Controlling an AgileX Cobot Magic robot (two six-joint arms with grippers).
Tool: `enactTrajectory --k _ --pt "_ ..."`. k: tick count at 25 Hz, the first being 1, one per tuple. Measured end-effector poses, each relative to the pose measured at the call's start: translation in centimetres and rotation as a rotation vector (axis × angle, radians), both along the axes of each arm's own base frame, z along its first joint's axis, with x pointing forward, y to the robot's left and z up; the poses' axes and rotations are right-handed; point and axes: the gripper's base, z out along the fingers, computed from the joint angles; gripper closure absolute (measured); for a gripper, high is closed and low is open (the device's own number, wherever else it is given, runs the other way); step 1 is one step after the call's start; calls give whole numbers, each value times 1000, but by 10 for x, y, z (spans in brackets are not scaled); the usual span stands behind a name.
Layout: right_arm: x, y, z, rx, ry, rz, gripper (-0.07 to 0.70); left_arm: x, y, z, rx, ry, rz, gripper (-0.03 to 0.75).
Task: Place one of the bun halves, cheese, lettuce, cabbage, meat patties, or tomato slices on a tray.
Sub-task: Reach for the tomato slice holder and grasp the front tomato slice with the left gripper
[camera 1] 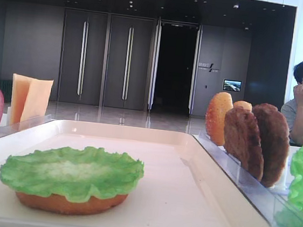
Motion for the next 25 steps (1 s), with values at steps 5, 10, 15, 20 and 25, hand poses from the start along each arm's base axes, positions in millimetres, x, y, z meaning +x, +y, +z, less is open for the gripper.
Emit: enactTrajectory --k 5,10,15,20,25 --pt "0 0 0 1 0 8 213 26 0 27 -28 76 -9 377" --pt "0 0 0 1 1 8 213 68 -1 47 -77 185 -53 377" --pt "0 0 0 1 1 8 213 123 3 58 -85 309 -83 377" --pt "0 0 0 2 1 8 213 179 7 64 -96 386 -89 377" --pt "0 0 0 1 1 8 213 225 8 68 -127 411 -115 377"
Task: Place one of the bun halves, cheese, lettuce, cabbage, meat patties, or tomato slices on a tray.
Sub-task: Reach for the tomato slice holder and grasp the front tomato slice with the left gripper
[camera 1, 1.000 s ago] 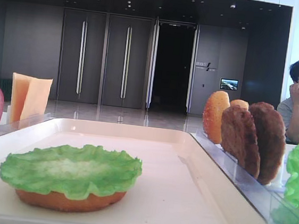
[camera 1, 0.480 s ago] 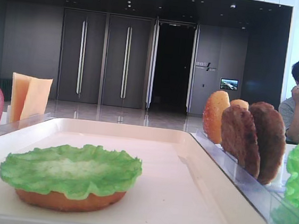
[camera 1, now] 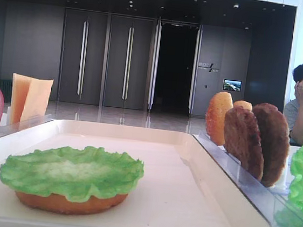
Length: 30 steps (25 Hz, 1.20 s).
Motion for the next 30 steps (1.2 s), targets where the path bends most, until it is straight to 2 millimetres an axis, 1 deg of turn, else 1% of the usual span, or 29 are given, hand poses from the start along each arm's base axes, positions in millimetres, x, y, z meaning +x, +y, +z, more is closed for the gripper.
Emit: enactTrajectory --k 3,6,10,13,21,23,24,29,30 --pt "0 0 0 0 0 0 213 24 0 -3 -24 19 -6 377" --pt "0 0 0 0 0 0 213 46 2 -13 -29 54 -5 377" --pt "0 0 0 0 0 0 213 67 4 -24 -32 89 -5 377" --pt "0 0 0 0 0 0 213 74 4 -30 -34 107 -4 377" --pt "0 0 0 0 0 0 213 75 3 -32 -40 115 12 377" --pt "0 0 0 0 0 0 213 76 -3 -32 -33 117 7 377" --pt "0 0 0 0 0 0 213 76 -10 -32 -26 118 -3 377" --pt "0 0 0 0 0 0 213 72 -60 -33 -8 123 -69 377" --pt "0 0 0 0 0 0 213 71 -68 -33 -12 124 -76 377"
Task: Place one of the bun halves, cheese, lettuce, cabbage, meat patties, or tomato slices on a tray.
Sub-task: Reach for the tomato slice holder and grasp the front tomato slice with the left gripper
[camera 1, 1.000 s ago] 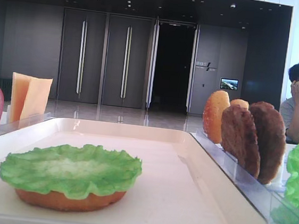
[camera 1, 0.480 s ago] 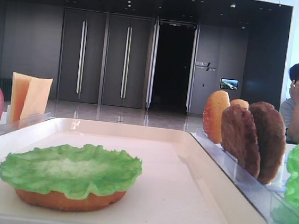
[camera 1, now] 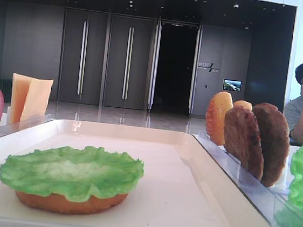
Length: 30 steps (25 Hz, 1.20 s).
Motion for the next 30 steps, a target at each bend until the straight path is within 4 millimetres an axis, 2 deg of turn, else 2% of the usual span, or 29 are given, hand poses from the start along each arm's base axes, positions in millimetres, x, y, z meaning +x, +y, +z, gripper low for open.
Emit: enactTrajectory --k 3,6,21,30 --pt "0 0 0 0 0 0 213 -4 -21 0 -21 5 -32 377" --pt "0 0 0 0 0 0 213 -7 -33 0 -28 8 -45 377" --pt "0 0 0 0 0 0 213 -11 -44 -1 -74 24 -54 377" --pt "0 0 0 0 0 0 213 -7 -54 -12 -61 62 -63 377"
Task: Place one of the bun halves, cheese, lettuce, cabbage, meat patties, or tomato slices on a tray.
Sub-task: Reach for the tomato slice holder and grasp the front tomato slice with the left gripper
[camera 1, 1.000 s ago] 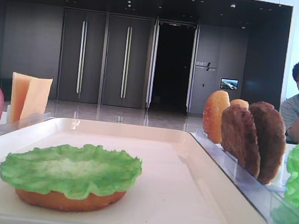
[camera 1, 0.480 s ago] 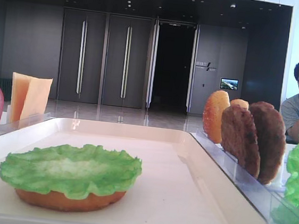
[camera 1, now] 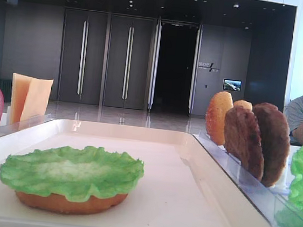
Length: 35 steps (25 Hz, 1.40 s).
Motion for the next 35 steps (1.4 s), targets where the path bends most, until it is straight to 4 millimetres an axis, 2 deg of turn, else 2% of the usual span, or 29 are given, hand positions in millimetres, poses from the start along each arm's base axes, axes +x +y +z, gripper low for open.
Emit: enactTrajectory --k 11,19,29,35 --pt "0 0 0 0 0 0 213 12 -4 -23 23 67 -1 377" --pt "0 0 0 0 0 0 213 13 -25 -41 104 88 -55 377" --pt "0 0 0 0 0 0 213 13 -23 -43 130 79 -46 377" --pt "0 0 0 0 0 0 213 0 -19 -68 149 165 -47 377"
